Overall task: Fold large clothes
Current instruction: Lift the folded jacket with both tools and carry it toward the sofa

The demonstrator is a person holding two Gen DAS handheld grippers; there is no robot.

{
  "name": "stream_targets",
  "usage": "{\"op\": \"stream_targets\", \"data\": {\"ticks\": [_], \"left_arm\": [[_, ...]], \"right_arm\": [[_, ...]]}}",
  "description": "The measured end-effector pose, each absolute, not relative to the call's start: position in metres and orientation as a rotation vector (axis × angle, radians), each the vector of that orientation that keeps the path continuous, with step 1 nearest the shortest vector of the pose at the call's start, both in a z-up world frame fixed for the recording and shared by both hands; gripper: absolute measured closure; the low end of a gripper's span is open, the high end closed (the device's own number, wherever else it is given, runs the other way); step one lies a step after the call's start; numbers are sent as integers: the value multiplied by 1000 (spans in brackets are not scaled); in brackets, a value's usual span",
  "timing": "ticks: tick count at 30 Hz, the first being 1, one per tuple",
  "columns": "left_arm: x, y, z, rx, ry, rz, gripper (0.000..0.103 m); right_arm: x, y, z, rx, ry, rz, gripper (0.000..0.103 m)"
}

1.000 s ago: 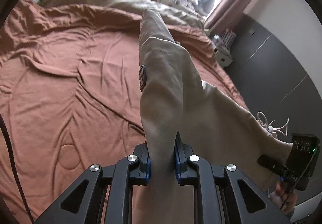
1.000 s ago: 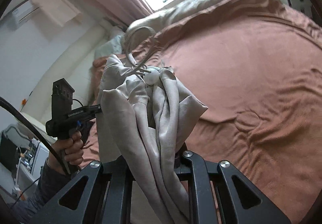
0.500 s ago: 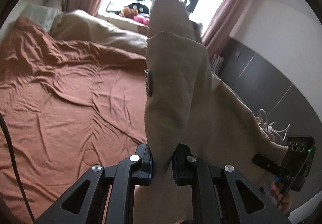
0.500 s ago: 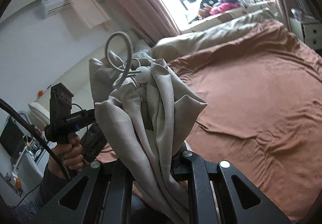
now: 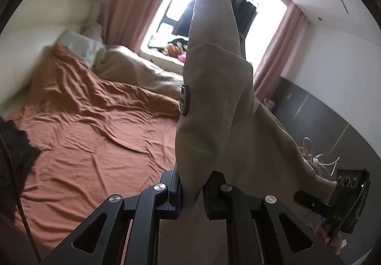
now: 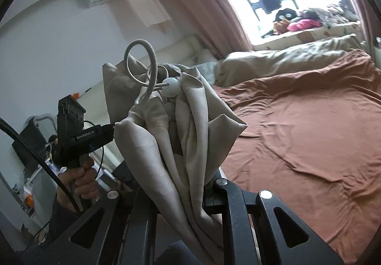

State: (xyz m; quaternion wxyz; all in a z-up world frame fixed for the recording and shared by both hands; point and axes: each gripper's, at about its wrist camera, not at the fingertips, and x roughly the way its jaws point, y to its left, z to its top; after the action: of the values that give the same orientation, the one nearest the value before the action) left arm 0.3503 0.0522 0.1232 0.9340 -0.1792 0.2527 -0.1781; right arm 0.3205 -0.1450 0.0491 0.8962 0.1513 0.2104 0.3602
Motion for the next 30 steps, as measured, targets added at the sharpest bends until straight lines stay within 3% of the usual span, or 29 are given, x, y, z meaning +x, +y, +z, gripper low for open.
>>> {"op": "stream_targets", "data": {"ticks": [15,30], "left_arm": [[262,211,143,-407,436,-188,90],[216,369,151,-372,415,94,90]], "right_arm": [[354,-40,62,231,447,920,94],[397,127,74,145,484,1088,94]]}}
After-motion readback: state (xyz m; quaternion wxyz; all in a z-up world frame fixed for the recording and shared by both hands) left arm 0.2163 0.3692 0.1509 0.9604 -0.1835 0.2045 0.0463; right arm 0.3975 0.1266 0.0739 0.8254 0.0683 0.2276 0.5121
